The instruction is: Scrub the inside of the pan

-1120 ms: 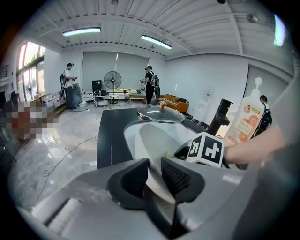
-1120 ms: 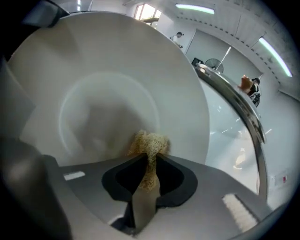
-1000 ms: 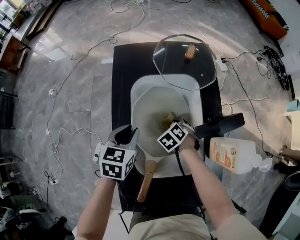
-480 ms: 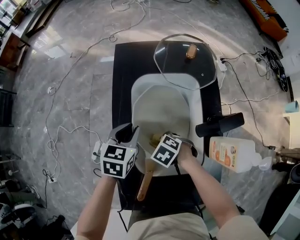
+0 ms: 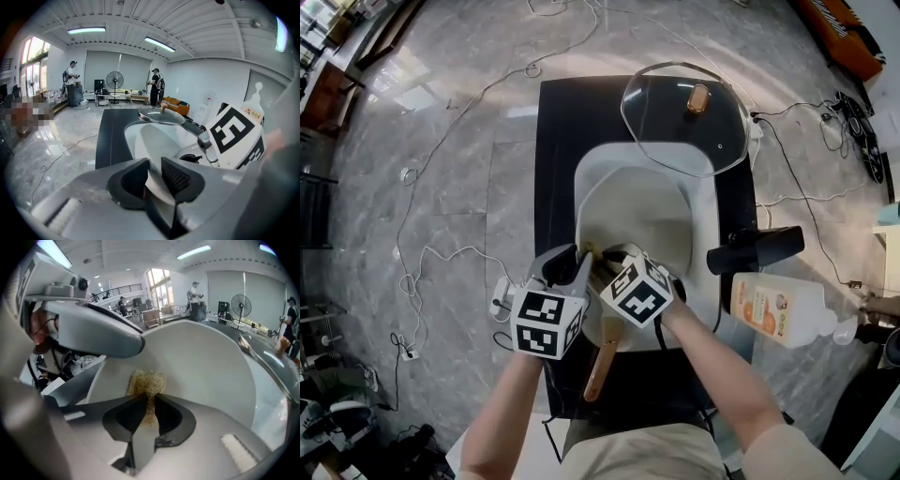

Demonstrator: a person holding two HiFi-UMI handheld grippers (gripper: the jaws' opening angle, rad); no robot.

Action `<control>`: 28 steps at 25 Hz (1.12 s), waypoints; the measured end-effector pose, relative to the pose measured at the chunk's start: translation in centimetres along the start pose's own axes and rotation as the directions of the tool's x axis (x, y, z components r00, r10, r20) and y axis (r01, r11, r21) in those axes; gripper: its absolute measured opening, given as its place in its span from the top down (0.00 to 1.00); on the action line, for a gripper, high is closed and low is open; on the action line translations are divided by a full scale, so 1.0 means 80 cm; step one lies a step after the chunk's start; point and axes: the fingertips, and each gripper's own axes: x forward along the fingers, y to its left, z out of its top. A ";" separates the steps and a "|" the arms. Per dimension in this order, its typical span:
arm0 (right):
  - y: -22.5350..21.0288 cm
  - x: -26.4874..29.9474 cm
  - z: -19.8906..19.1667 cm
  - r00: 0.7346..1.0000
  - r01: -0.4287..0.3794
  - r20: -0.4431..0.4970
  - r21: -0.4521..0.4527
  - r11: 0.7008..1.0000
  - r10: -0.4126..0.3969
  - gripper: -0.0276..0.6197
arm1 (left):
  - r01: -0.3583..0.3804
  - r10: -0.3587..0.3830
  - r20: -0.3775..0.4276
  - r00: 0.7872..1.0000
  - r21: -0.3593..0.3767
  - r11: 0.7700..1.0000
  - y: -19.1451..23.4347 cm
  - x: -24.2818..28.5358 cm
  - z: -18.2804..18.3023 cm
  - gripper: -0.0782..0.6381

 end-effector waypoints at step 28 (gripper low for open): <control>-0.134 0.007 -0.133 0.838 0.275 -0.394 -0.294 0.915 -0.378 0.88 | -0.021 0.021 0.019 1.000 0.005 1.000 -0.003 -0.001 -0.003 0.75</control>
